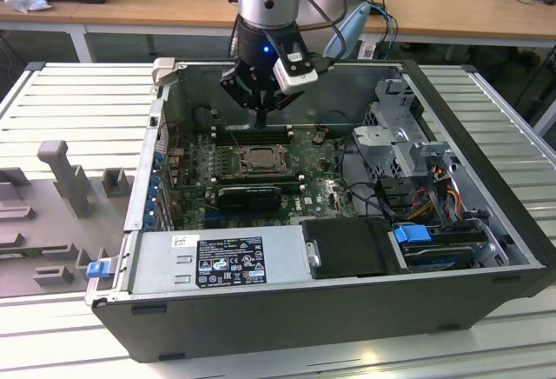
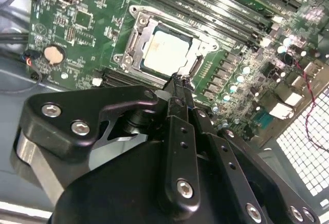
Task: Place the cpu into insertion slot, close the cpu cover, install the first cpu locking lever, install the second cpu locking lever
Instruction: 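Install the first cpu locking lever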
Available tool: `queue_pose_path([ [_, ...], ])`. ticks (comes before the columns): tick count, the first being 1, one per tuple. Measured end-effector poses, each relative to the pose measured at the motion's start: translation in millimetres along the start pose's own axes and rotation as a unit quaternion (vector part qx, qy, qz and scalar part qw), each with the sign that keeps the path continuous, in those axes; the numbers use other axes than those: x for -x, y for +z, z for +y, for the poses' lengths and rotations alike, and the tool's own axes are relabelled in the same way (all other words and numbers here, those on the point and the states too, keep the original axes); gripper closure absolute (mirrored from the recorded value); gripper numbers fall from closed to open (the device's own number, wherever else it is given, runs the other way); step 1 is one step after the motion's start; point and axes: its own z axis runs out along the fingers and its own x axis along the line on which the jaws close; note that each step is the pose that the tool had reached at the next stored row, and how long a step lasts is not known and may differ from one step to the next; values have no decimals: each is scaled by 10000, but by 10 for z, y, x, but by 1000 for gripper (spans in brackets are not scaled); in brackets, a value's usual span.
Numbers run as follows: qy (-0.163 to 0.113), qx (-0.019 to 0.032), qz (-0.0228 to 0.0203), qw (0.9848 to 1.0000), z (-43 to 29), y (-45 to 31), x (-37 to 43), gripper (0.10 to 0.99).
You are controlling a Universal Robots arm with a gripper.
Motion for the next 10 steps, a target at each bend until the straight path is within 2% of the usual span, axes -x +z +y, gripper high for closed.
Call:
queue_pose_path([
  [2, -63, 94, 12, 9999, 0, 2, -2, 980],
  [3, -132, 191, 24, 9997, 0, 4, -4, 980],
  [4, -180, 248, 32, 9995, -1, 11, -14, 980],
  [7, -242, 297, 41, 9993, -6, 33, -48, 980],
  [10, -344, 302, 48, 9989, -9, 46, -71, 980],
])
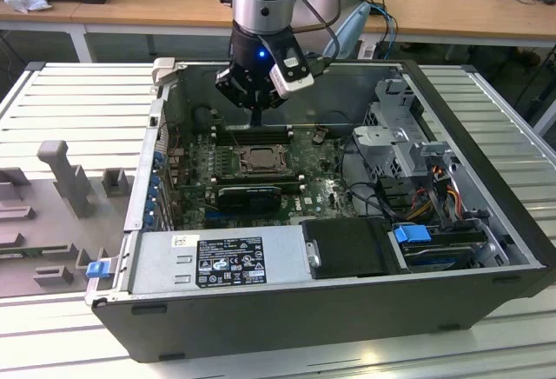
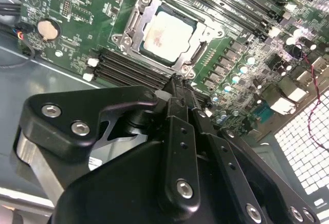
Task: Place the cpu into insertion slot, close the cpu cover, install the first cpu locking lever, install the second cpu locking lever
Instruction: 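Install the first cpu locking lever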
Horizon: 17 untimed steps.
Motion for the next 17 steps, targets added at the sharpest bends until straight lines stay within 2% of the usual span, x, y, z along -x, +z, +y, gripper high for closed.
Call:
queue_pose_path([
  [4, -364, -4, 35, 9993, 0, 2, -4, 980],
  [17, -402, 4, 21, 9992, -2, 3, -48, 980],
])
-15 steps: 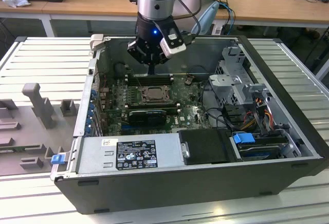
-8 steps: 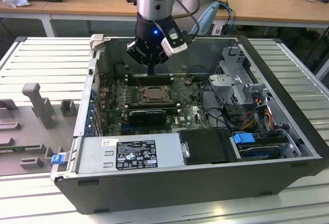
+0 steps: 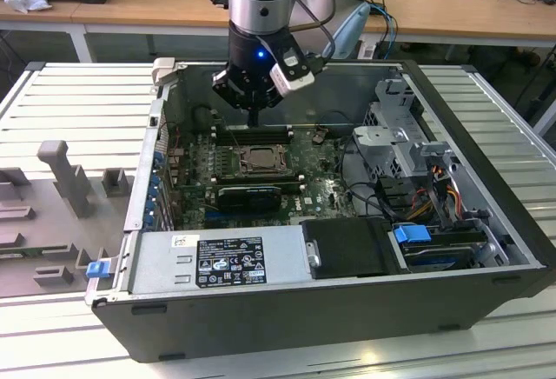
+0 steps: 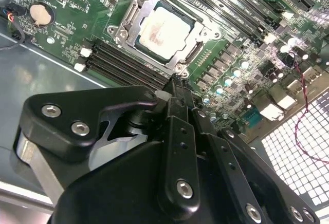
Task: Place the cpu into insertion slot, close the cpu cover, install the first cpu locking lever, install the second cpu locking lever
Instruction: 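Install the first cpu locking lever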
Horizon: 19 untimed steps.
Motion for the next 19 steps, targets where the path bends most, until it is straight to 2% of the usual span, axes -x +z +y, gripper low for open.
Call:
queue_pose_path([
  [6, -1, 1, -1, 10000, 1, 4, -27, 980],
  [12, -5, 12, -2, 10000, 9, 50, -305, 980],
  [13, -9, 12, -2, 10000, 10, 77, -395, 980],
  [16, -11, 14, -5, 10000, 12, 125, -539, 980],
  [19, -11, 13, -5, 10000, 18, 162, -595, 980],
])
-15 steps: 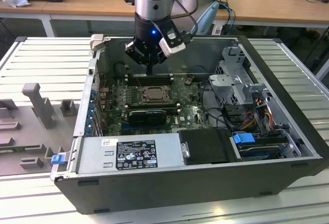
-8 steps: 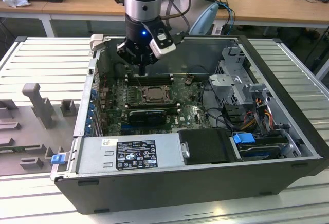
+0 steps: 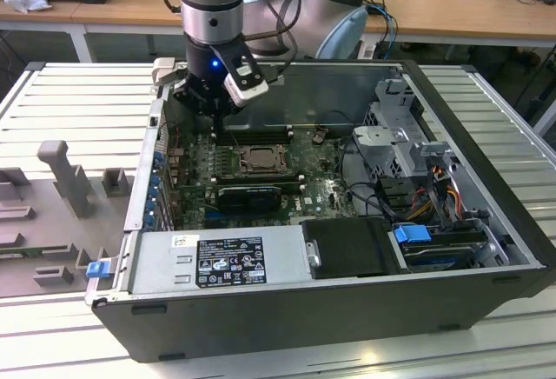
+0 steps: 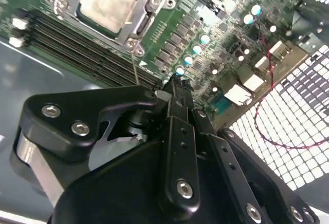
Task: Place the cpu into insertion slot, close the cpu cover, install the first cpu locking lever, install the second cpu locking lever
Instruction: 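Install the first cpu locking lever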
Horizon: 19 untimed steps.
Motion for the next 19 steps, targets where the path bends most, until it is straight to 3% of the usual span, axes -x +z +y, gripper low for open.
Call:
queue_pose_path([
  [10, 0, 0, 0, 10000, 199, 53, 10, 980],
  [19, 1, -2, 0, 10000, 208, 84, 294, 980],
])
